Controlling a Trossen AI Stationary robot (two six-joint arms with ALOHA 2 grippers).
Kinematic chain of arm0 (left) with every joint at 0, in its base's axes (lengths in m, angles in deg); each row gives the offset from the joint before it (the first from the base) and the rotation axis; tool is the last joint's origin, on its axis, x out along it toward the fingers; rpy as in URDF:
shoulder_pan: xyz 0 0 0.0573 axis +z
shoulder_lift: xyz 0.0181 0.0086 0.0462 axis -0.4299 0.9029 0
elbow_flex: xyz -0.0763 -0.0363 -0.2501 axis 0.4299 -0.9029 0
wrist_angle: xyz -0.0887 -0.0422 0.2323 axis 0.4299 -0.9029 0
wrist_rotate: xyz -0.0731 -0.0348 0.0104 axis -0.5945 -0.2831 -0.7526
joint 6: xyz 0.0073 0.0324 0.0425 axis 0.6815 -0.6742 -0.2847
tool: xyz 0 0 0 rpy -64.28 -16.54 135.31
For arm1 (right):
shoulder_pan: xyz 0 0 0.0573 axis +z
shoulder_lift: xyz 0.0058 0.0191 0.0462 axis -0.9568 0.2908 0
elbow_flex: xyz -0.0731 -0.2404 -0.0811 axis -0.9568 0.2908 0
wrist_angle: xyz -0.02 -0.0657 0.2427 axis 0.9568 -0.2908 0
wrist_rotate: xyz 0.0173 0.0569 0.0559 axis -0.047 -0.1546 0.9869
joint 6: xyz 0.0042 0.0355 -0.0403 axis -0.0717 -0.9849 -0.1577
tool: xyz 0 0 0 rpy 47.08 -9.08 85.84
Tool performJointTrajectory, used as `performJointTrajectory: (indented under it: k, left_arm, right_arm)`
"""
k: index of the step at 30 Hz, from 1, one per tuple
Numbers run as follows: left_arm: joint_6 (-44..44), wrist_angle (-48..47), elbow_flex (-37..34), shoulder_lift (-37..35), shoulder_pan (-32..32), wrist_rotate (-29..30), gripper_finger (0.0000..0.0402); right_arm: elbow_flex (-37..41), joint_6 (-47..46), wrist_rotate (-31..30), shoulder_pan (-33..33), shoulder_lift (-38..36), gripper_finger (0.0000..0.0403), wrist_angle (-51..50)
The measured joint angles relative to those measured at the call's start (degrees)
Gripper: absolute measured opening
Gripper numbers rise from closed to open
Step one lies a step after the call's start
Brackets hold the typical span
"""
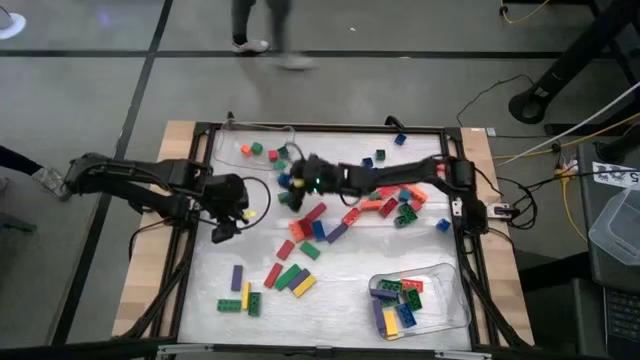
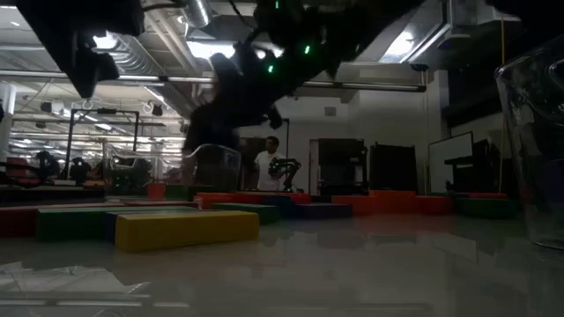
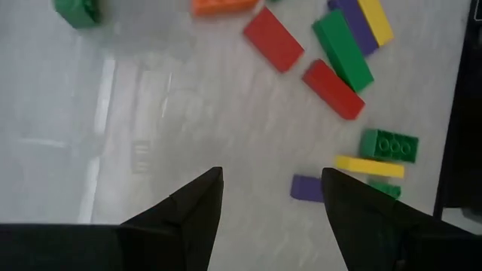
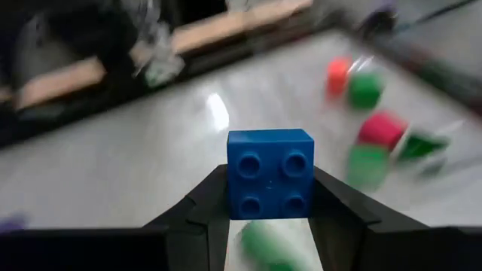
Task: Sort blocks by size
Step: Put the square blue game piece into the top transparent bin, then put the rectangular violet block into the bottom transparent bin
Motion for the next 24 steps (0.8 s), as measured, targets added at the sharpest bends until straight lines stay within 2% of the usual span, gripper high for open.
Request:
performJointTrajectory:
  k: [3, 7, 10, 14, 24]
  left_arm:
    - [2.74, 0.01, -0.02, 0.00, -2.37, 0.17, 0.0211]
    - [5.36, 0.13, -0.02, 0.01, -5.52, 1.98, 0.0211]
    - [6.63, 0.17, -0.02, 0.04, -7.87, 5.00, 0.0211]
    - [11.00, 0.19, -0.02, 0.73, -10.85, 7.69, 0.0211]
    - [46.28, -0.49, -0.02, 8.76, -18.58, 7.91, 0.0211]
  right_arm:
    - [0.02, 0.60, 0.21, -3.51, 2.39, 0.0143, 6.78]
    - [0.04, 0.61, 4.70, -7.49, 4.72, 0.0156, 12.92]
    - [0.04, -0.08, 7.86, -9.35, 6.08, 0.0172, 15.71]
    - [0.04, -0.52, 8.65, -9.85, 6.52, 0.0192, 16.10]
    - [0.04, -0.48, 9.12, -9.71, 6.52, 0.0220, 16.13]
